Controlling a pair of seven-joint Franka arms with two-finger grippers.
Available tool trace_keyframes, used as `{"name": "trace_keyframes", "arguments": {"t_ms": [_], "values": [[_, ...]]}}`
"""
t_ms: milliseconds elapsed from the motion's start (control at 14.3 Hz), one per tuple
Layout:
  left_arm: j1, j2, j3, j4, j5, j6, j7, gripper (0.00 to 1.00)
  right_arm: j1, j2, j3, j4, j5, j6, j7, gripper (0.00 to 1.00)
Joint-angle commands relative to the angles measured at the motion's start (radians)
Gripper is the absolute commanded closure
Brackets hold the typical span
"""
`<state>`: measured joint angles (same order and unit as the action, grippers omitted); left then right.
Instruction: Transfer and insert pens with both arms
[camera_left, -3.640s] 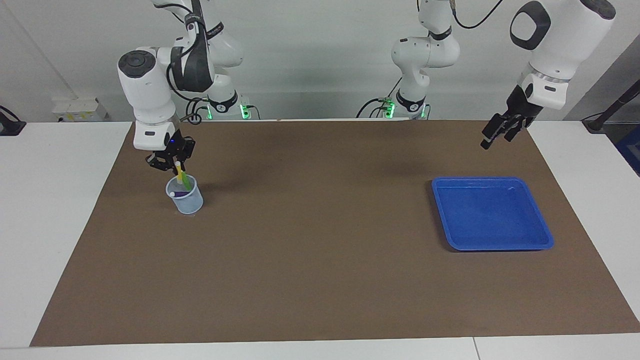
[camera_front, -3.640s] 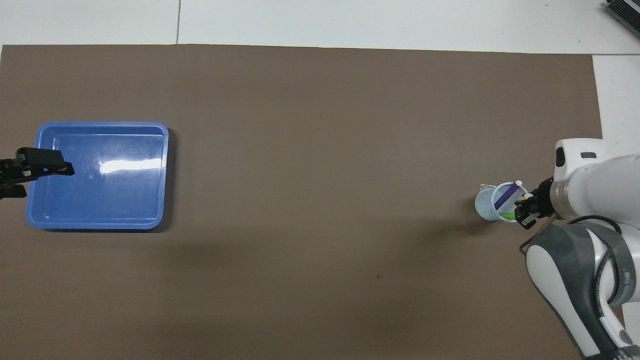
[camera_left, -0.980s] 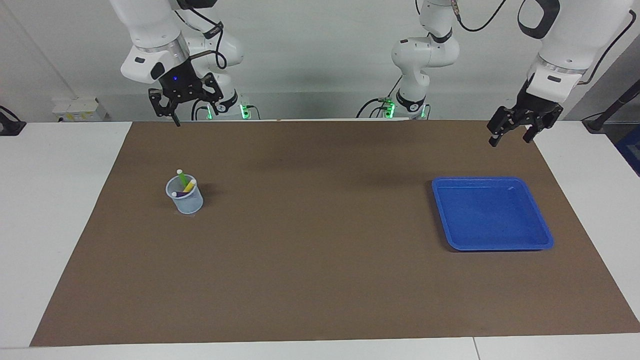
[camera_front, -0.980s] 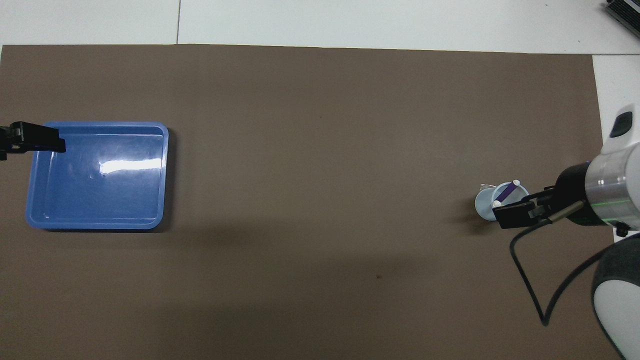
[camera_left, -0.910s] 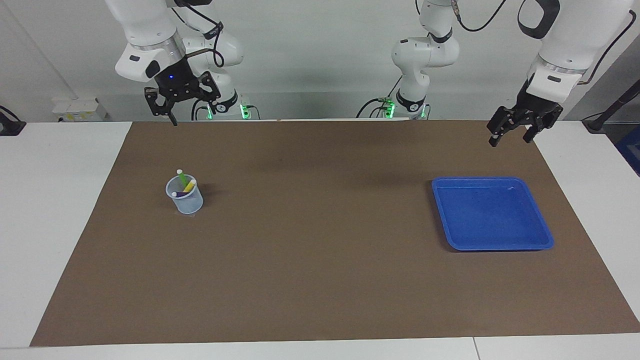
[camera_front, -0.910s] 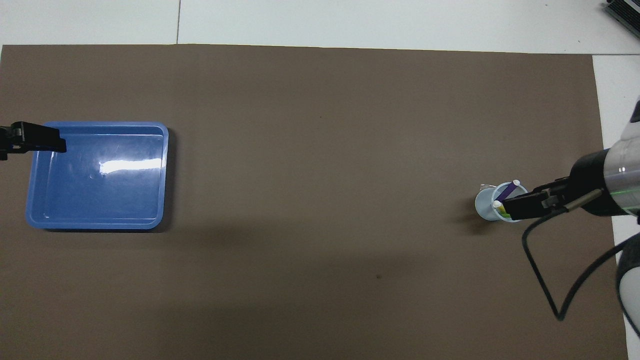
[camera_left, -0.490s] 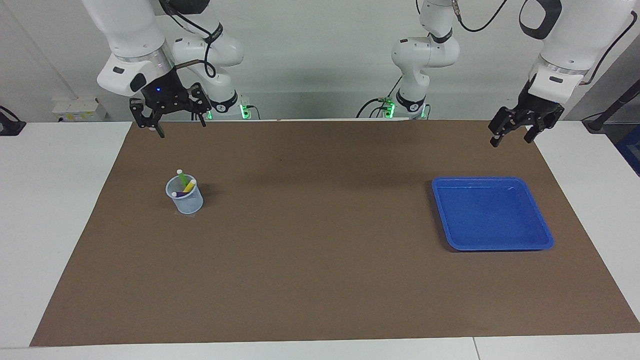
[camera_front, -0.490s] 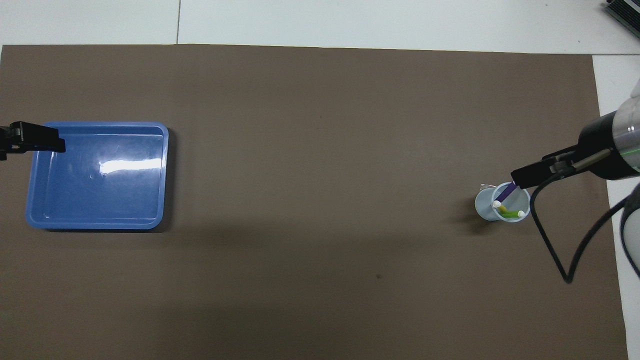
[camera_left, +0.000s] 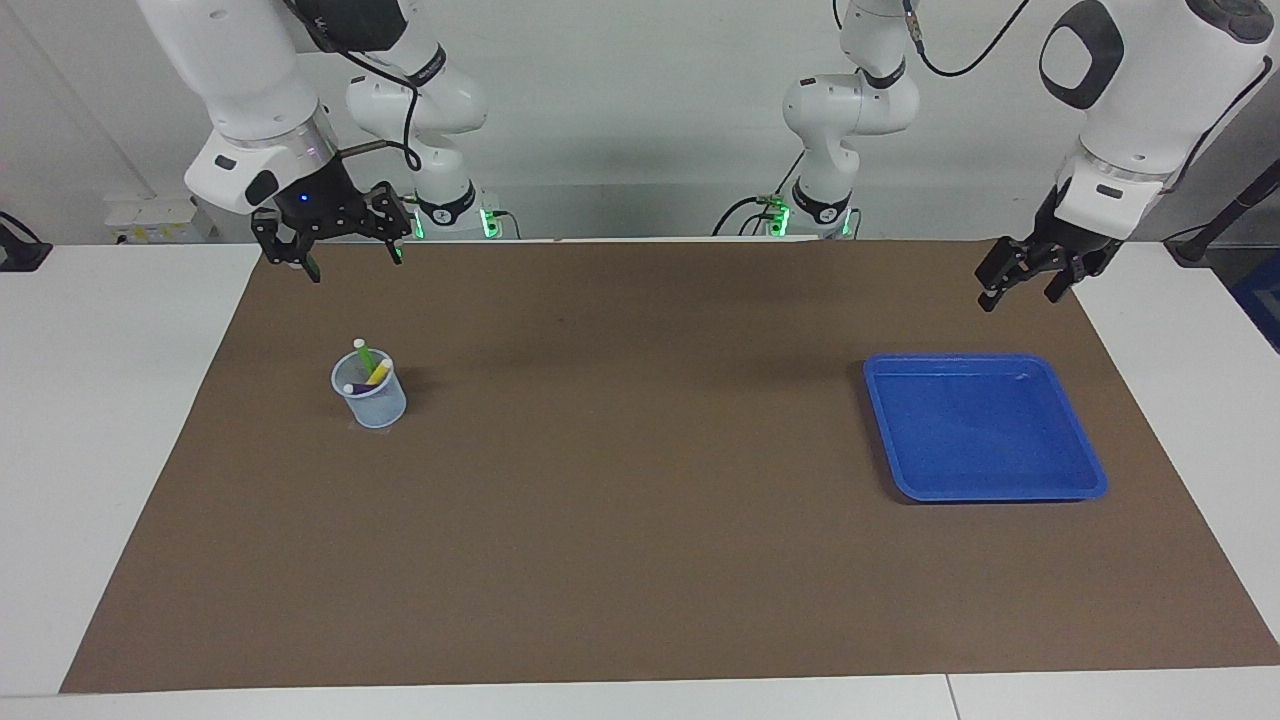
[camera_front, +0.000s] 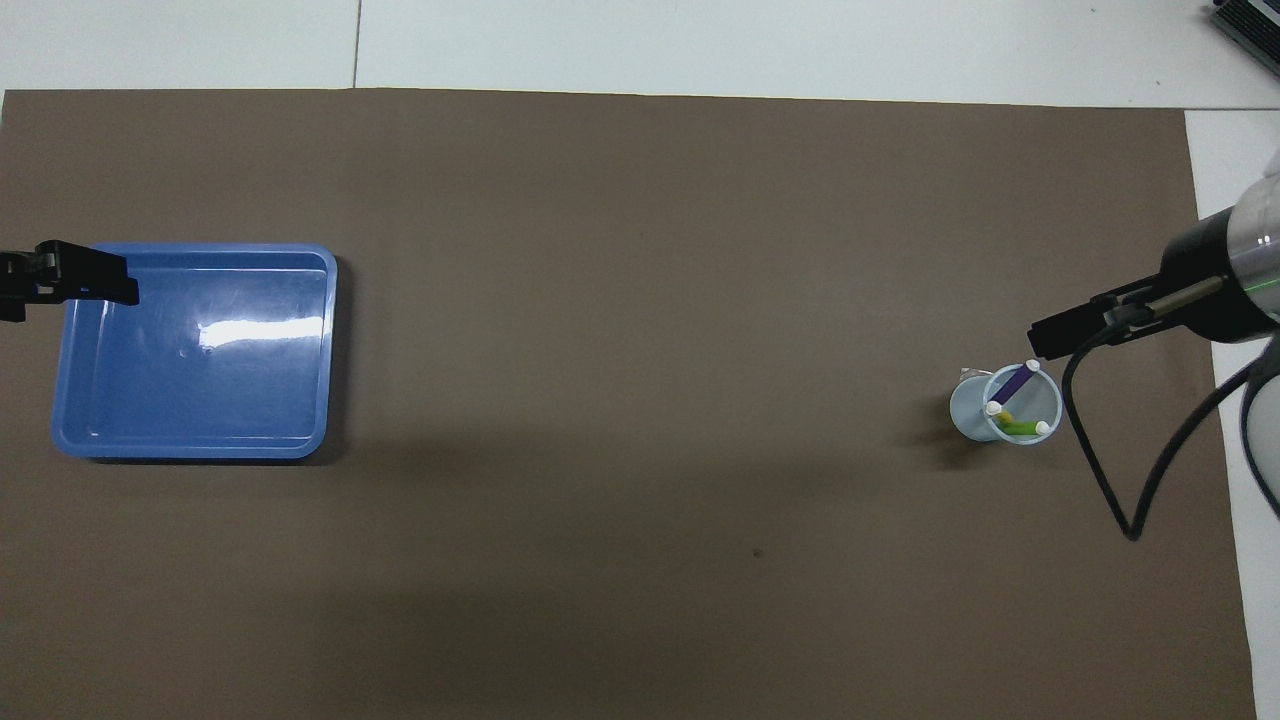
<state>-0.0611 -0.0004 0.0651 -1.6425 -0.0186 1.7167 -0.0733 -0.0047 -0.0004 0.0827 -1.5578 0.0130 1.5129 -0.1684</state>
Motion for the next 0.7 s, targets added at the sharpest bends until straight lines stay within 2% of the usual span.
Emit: {"name": "trace_keyframes", "arguments": {"t_ms": [0,140,630], "values": [[-0.011,0.008,0.007,0.018,0.012,-0.022,0.0,0.0,-0.04,-0.039,0.005,-0.047,0.007,0.03,0.02,0.0],[-0.011,0.013,0.007,0.018,0.012,-0.016,0.0,0.0,-0.054,-0.038,0.008,-0.048,0.013,0.079,0.036,0.0],[-0.011,0.011,0.007,0.02,0.012,-0.017,0.001,0.0,-0.048,-0.038,0.005,-0.053,-0.008,0.089,0.041,0.0]]}}
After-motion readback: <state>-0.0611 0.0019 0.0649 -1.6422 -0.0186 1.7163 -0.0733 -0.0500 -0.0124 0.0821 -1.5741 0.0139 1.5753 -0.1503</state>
